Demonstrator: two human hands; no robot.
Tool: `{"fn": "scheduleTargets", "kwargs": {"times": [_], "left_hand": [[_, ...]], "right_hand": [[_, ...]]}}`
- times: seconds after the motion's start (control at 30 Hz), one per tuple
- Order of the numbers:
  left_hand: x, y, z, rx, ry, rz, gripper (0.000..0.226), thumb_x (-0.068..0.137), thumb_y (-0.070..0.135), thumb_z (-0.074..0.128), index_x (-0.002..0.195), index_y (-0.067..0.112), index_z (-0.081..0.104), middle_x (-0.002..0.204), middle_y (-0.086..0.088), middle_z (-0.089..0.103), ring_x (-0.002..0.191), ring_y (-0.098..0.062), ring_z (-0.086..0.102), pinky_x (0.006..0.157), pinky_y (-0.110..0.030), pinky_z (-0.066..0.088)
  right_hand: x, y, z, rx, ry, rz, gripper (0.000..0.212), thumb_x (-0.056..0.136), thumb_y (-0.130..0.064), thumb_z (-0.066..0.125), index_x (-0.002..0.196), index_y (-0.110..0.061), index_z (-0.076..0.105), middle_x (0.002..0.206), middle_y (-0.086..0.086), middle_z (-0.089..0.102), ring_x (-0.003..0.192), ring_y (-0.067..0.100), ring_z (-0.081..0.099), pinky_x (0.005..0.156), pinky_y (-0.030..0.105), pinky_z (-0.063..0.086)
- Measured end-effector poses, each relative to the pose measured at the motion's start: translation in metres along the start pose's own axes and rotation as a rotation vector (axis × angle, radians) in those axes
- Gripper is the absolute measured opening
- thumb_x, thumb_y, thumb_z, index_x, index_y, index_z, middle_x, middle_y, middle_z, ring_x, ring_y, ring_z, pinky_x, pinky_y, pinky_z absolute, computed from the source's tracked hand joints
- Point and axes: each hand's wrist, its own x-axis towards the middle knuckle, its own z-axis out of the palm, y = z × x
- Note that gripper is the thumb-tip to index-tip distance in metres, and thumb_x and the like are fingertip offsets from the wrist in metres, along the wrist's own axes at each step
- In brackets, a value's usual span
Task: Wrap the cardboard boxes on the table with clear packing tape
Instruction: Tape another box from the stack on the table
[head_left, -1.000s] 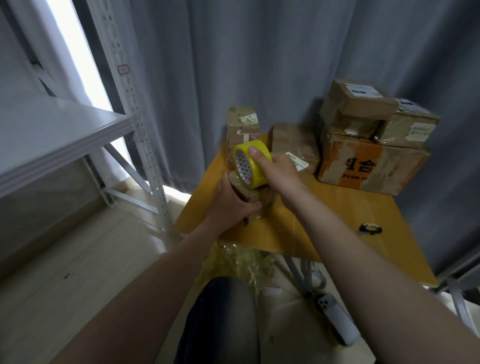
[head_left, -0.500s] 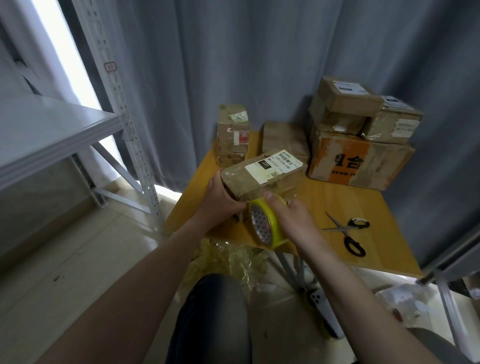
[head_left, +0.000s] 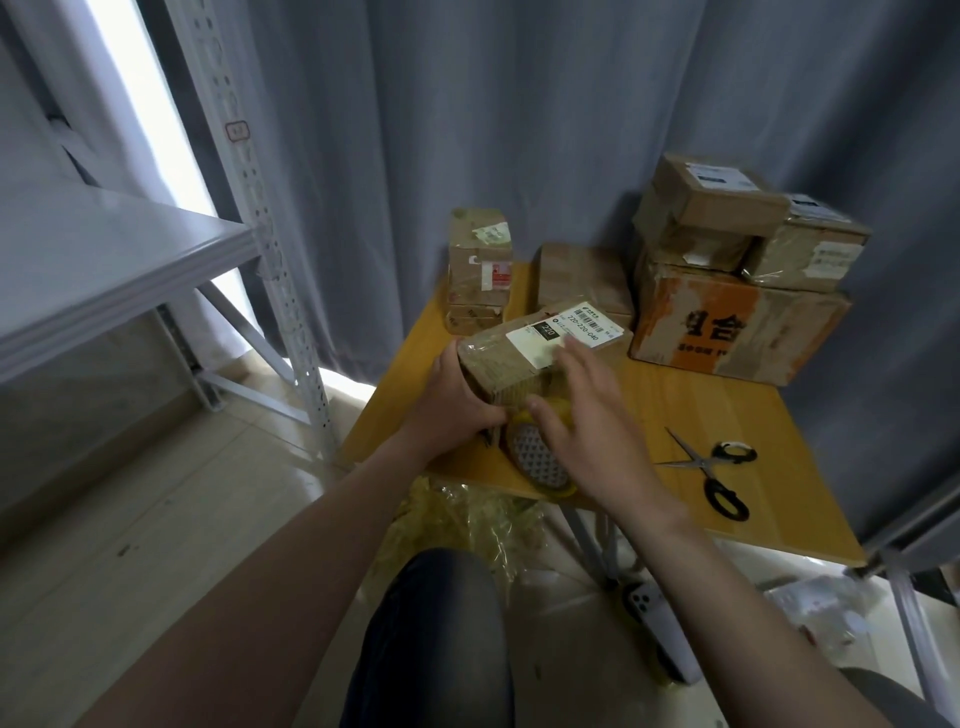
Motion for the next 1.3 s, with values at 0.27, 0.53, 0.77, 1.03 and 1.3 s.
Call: {"fn": "scheduleTargets", "kwargs": {"times": [0.27, 0.53, 0.77, 1.03, 1.3], "left_hand": [[-0.003, 0.000, -0.003, -0.012, 0.040, 0.032, 0.100, 0.071, 0.075, 0.076, 0.146, 0.022, 0.035, 0.142, 0.003, 0.051, 0.130, -0.016, 0.053, 0.108, -0.042, 0.051], [-0.006, 0.012, -0.005, 0.171, -0.015, 0.102, 0.054, 0.104, 0.010, 0.056, 0.151, -0.006, 0.033, 0.149, -0.020, 0.043, 0.133, -0.015, 0.036, 0.101, 0.006, 0.009], [-0.004, 0.011, -0.007, 0.083, 0.054, 0.085, 0.091, 0.081, 0.065, 0.066, 0.143, 0.003, 0.039, 0.138, -0.011, 0.052, 0.126, -0.023, 0.053, 0.107, -0.043, 0.051], [-0.007, 0.010, -0.004, -0.016, 0.003, -0.075, 0.120, 0.054, 0.054, 0.098, 0.146, 0.018, 0.031, 0.142, 0.002, 0.049, 0.132, -0.016, 0.051, 0.110, -0.041, 0.049], [-0.004, 0.027, 0.003, -0.034, -0.020, -0.189, 0.087, 0.061, 0.056, 0.090, 0.131, 0.022, 0.049, 0.118, 0.010, 0.066, 0.107, -0.012, 0.063, 0.095, -0.038, 0.053]], "right_hand": [[0.035, -0.023, 0.004, -0.392, -0.426, -0.191, 0.072, 0.106, -0.061, 0.014, 0.162, -0.018, 0.029, 0.171, -0.003, 0.022, 0.159, 0.015, 0.008, 0.129, 0.046, -0.007], [0.089, -0.039, 0.043, -0.369, -0.471, -0.154, 0.077, 0.104, -0.063, 0.009, 0.164, -0.017, 0.023, 0.173, 0.008, 0.010, 0.160, 0.021, 0.002, 0.129, 0.049, 0.000], [0.065, -0.039, 0.020, -0.330, -0.490, -0.155, 0.068, 0.108, -0.058, 0.015, 0.164, -0.019, 0.022, 0.171, 0.003, 0.022, 0.159, 0.016, 0.008, 0.128, 0.048, -0.006], [-0.005, -0.019, 0.001, 0.224, -0.133, 0.054, 0.048, 0.102, -0.037, 0.061, 0.149, -0.028, 0.051, 0.151, -0.008, 0.053, 0.142, 0.014, 0.043, 0.121, 0.038, 0.029], [-0.020, 0.026, -0.027, 0.677, -0.145, 0.341, 0.024, 0.088, -0.036, 0.079, 0.105, -0.021, 0.070, 0.093, -0.008, 0.077, 0.086, 0.006, 0.072, 0.067, 0.012, 0.051]]}}
